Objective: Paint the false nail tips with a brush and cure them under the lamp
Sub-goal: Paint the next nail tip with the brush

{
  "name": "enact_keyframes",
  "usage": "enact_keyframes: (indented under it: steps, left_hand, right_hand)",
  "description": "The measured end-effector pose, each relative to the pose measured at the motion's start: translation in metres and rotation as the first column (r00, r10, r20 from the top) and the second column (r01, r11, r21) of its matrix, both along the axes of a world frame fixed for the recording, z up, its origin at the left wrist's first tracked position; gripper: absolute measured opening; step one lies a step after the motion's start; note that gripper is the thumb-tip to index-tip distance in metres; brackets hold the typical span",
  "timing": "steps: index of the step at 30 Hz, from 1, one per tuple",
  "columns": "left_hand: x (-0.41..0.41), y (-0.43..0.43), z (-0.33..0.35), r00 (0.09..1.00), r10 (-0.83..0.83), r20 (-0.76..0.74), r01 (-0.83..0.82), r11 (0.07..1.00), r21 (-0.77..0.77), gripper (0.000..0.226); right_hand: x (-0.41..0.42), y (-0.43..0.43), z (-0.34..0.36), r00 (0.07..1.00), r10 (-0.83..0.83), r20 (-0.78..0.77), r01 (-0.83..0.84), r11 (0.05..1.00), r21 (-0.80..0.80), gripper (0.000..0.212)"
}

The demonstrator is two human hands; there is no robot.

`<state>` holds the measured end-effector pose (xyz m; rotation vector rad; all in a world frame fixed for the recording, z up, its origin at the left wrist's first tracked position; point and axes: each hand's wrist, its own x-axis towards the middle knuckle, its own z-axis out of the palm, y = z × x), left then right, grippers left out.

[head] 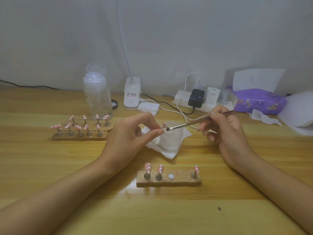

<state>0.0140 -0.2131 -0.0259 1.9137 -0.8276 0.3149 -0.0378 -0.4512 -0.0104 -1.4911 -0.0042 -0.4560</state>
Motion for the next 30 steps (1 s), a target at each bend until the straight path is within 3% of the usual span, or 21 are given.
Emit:
enact_keyframes:
  steps: [30]
  left_hand:
    - [-0.0006, -0.0007, 0.0023, 0.997, 0.024, 0.068, -0.027, 0.998, 0.048, 0.011]
  right_hand:
    - [0.0001, 0.0003, 0.0004, 0.998, 0.051, 0.027, -0.052, 0.998, 0.032, 0.025]
